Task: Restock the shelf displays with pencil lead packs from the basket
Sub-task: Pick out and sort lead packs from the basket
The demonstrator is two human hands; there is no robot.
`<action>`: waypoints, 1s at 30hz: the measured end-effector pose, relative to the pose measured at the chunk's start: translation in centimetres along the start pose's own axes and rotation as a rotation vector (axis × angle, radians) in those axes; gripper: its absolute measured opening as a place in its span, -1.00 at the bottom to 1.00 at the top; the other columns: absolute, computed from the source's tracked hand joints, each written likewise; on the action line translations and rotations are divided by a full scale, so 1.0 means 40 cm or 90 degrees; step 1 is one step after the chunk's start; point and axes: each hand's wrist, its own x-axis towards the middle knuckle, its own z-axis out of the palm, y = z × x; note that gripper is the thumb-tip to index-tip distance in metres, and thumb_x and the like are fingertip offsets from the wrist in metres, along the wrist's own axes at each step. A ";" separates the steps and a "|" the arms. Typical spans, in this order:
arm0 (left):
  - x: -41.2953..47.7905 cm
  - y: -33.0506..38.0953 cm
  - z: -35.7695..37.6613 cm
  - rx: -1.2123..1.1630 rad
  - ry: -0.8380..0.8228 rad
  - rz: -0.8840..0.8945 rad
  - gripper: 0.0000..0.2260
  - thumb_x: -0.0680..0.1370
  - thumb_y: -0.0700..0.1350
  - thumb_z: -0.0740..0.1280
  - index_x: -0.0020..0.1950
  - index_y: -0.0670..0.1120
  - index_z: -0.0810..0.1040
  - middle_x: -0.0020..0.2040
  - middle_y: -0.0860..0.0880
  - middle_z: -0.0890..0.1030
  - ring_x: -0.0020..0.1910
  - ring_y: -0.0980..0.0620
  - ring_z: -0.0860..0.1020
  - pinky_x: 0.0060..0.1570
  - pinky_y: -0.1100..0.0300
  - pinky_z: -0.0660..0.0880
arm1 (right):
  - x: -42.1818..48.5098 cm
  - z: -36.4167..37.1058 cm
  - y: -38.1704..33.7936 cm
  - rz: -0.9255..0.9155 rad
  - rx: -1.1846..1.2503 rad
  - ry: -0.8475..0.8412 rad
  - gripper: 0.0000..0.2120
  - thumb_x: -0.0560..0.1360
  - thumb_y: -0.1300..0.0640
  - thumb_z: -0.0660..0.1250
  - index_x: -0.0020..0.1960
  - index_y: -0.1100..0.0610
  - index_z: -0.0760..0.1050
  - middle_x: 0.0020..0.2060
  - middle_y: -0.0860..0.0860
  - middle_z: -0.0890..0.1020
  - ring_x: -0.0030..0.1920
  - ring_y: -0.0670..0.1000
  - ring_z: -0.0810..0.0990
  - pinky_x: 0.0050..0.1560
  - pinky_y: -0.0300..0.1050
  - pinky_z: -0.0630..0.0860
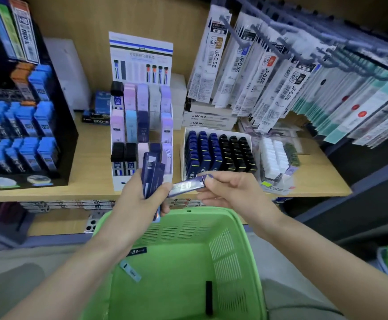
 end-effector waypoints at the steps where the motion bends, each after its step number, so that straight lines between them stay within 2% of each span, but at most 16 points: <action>1: 0.002 0.000 -0.004 0.002 -0.007 0.000 -0.93 0.59 -0.15 0.23 -0.07 -0.10 0.38 -0.48 0.02 0.49 -0.51 0.15 0.41 -0.46 0.37 0.36 | 0.004 -0.001 -0.003 -0.005 -0.009 -0.004 -0.86 0.53 0.24 0.28 0.02 0.12 0.58 -0.27 0.06 0.69 -0.20 -0.03 0.69 -0.19 -0.30 0.57; 5: 0.013 0.004 -0.021 0.008 -0.043 -0.009 -0.93 0.60 -0.14 0.23 -0.08 -0.07 0.38 -0.50 0.03 0.47 -0.50 0.14 0.41 -0.44 0.39 0.36 | 0.015 -0.007 -0.026 -0.012 -0.078 -0.052 -0.77 0.55 0.29 0.22 0.17 0.13 0.51 -0.27 0.06 0.67 -0.28 -0.09 0.66 -0.22 -0.31 0.57; 8: 0.022 0.009 -0.028 0.002 -0.047 -0.007 -0.90 0.60 -0.14 0.23 -0.10 -0.06 0.37 -0.50 0.04 0.48 -0.49 0.15 0.41 -0.42 0.42 0.35 | 0.018 0.000 -0.030 -0.020 -0.088 -0.058 -0.74 0.57 0.28 0.19 0.24 0.18 0.47 -0.24 0.08 0.66 -0.22 -0.08 0.67 -0.18 -0.31 0.57; 12: 0.025 0.015 -0.016 -0.018 -0.034 -0.016 -0.93 0.60 -0.14 0.23 -0.05 -0.11 0.39 -0.50 0.04 0.48 -0.51 0.19 0.42 -0.44 0.44 0.35 | 0.020 0.015 -0.015 -0.039 0.041 0.051 -0.89 0.56 0.29 0.22 0.05 0.19 0.47 -0.31 0.08 0.69 -0.22 -0.04 0.69 -0.22 -0.32 0.56; 14: 0.026 0.013 -0.012 -0.018 -0.032 -0.017 -0.94 0.59 -0.15 0.24 -0.03 -0.12 0.39 -0.51 0.05 0.48 -0.51 0.18 0.42 -0.46 0.43 0.34 | 0.023 0.016 -0.010 -0.056 0.040 0.065 -0.90 0.56 0.31 0.22 -0.02 0.19 0.50 -0.33 0.08 0.69 -0.24 -0.03 0.69 -0.23 -0.31 0.57; 18: 0.031 0.006 -0.014 -0.008 -0.027 -0.016 -0.93 0.59 -0.15 0.24 0.02 -0.14 0.42 -0.49 0.03 0.48 -0.50 0.15 0.43 -0.45 0.38 0.35 | 0.024 0.013 -0.017 -0.072 0.020 0.076 -0.87 0.54 0.30 0.26 -0.05 0.13 0.55 -0.31 0.08 0.69 -0.23 -0.02 0.69 -0.21 -0.29 0.58; 23: 0.032 0.007 -0.004 0.004 -0.011 -0.008 -0.94 0.58 -0.12 0.25 0.01 -0.09 0.43 -0.49 0.03 0.52 -0.50 0.18 0.46 -0.46 0.40 0.37 | 0.038 -0.005 -0.035 -0.076 0.016 0.102 -0.89 0.47 0.33 0.35 -0.03 0.20 0.53 -0.30 0.09 0.66 -0.29 -0.06 0.67 -0.24 -0.32 0.57; 25: 0.035 0.007 -0.002 -0.009 0.005 -0.024 -0.92 0.58 -0.11 0.27 0.05 -0.09 0.46 -0.42 -0.02 0.54 -0.50 0.19 0.47 -0.43 0.39 0.39 | 0.051 -0.030 -0.043 -0.120 -0.051 0.148 -0.87 0.48 0.32 0.33 0.00 0.17 0.53 -0.23 0.12 0.66 -0.25 -0.06 0.67 -0.20 -0.31 0.57; 27: 0.038 0.007 -0.004 -0.019 0.017 -0.038 -0.91 0.58 -0.11 0.27 0.07 -0.07 0.47 -0.36 -0.08 0.56 -0.48 0.19 0.48 -0.38 0.37 0.42 | 0.066 -0.059 -0.040 -0.170 -0.191 0.193 -0.87 0.50 0.29 0.34 -0.02 0.10 0.53 -0.16 0.12 0.66 -0.19 -0.04 0.67 -0.13 -0.25 0.59; 30: 0.041 0.005 -0.005 -0.029 0.024 -0.051 -0.92 0.58 -0.10 0.27 0.06 -0.03 0.46 -0.17 -0.15 0.64 -0.43 0.16 0.51 -0.24 0.20 0.46 | 0.092 -0.082 -0.019 -0.188 -0.342 0.235 -0.85 0.49 0.24 0.36 -0.07 -0.01 0.52 -0.22 0.01 0.65 -0.15 -0.02 0.65 -0.03 -0.14 0.58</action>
